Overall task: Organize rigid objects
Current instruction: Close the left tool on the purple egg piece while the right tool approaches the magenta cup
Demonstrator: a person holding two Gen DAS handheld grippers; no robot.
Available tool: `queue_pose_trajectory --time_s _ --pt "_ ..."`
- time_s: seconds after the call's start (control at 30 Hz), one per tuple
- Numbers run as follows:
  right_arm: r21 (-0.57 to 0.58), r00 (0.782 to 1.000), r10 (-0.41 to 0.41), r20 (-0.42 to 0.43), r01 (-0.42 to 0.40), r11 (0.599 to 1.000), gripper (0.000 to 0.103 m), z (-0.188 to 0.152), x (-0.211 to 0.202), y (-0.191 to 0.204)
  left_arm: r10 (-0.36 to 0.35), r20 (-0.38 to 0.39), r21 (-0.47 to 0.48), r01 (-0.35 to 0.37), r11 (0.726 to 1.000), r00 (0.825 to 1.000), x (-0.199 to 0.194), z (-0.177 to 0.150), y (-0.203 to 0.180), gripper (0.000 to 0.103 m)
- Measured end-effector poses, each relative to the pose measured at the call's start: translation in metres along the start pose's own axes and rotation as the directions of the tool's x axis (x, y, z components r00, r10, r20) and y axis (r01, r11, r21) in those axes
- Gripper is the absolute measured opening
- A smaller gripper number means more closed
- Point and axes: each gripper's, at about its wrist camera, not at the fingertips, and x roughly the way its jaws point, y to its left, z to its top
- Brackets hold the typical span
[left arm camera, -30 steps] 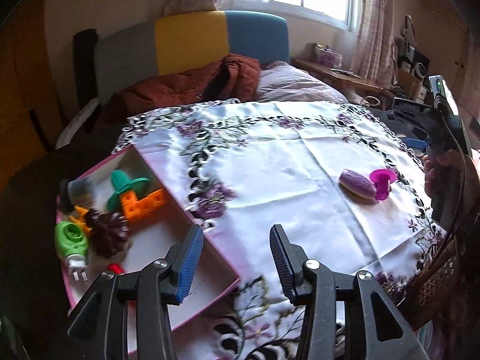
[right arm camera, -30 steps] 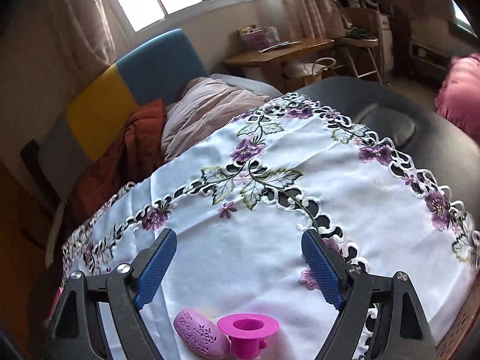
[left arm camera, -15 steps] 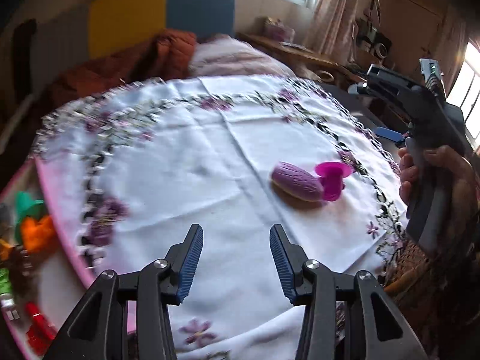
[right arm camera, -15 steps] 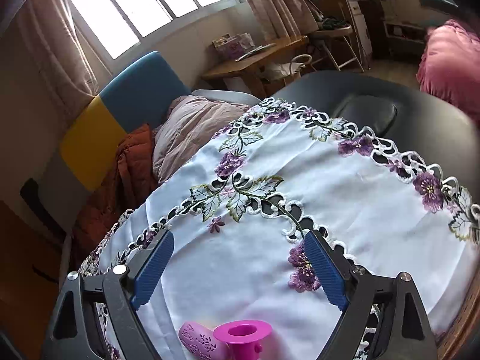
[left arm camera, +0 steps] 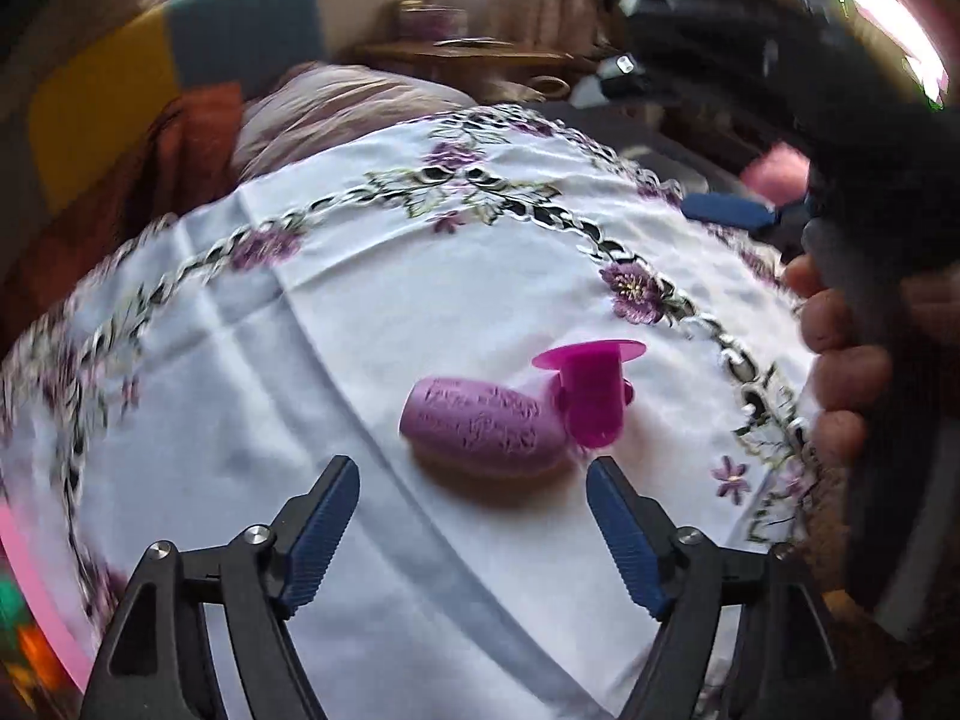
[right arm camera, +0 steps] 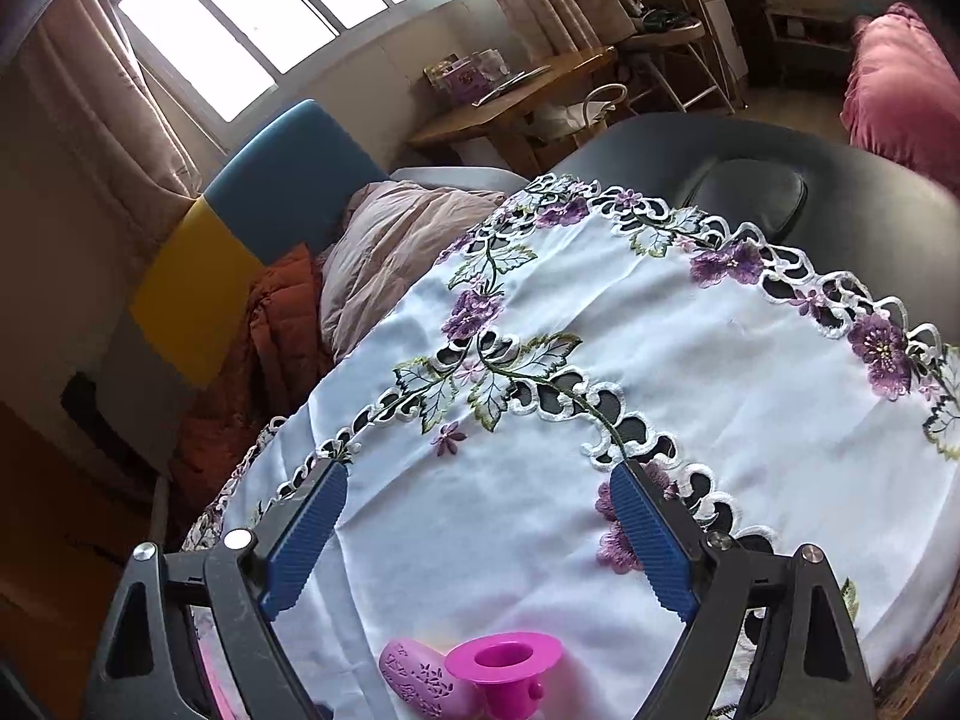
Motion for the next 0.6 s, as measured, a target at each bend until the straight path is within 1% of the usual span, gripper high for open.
queue_pose_trajectory --time_s 0.1,0.23,0.37,0.43,0.47,0.5,0.53,0.6 --pt "0.003 1.000 0.010 -0.008 -0.010 1.000 0.090 0.000 0.002 0.001 -0.012 -0.027 0.044 0.013 0.999 1.000 0.014 0.006 0.001 0.081" --pt "0.004 1.000 0.017 -0.015 -0.017 1.000 0.090 0.000 0.004 0.000 -0.045 -0.031 0.105 0.048 0.993 0.999 0.022 0.012 0.001 0.084" --pt "0.004 0.999 0.025 -0.026 -0.025 1.000 0.090 0.000 0.006 0.001 -0.062 -0.032 0.143 0.066 0.988 0.998 0.029 0.016 -0.002 0.090" --pt "0.005 0.999 0.027 -0.028 -0.027 1.000 0.090 0.000 0.006 0.000 -0.057 -0.046 0.152 0.063 0.986 0.997 0.038 0.019 -0.002 0.090" --pt "0.008 0.999 0.029 -0.030 -0.029 1.000 0.090 0.000 0.006 0.000 -0.059 -0.054 0.151 0.066 0.986 0.997 0.041 0.019 -0.001 0.089" --pt "0.009 0.999 0.028 -0.031 -0.028 1.000 0.090 0.000 0.007 0.000 -0.060 -0.058 0.143 0.068 0.987 0.996 0.045 0.020 0.001 0.083" --pt "0.010 0.999 0.025 -0.033 -0.025 1.000 0.090 0.000 0.007 0.000 -0.082 -0.061 0.120 0.088 0.989 0.995 0.048 0.020 0.004 0.078" --pt "0.010 0.999 0.025 -0.039 -0.024 1.000 0.090 0.000 0.009 0.000 -0.104 -0.051 0.083 0.108 0.991 0.993 0.048 0.019 0.009 0.077"
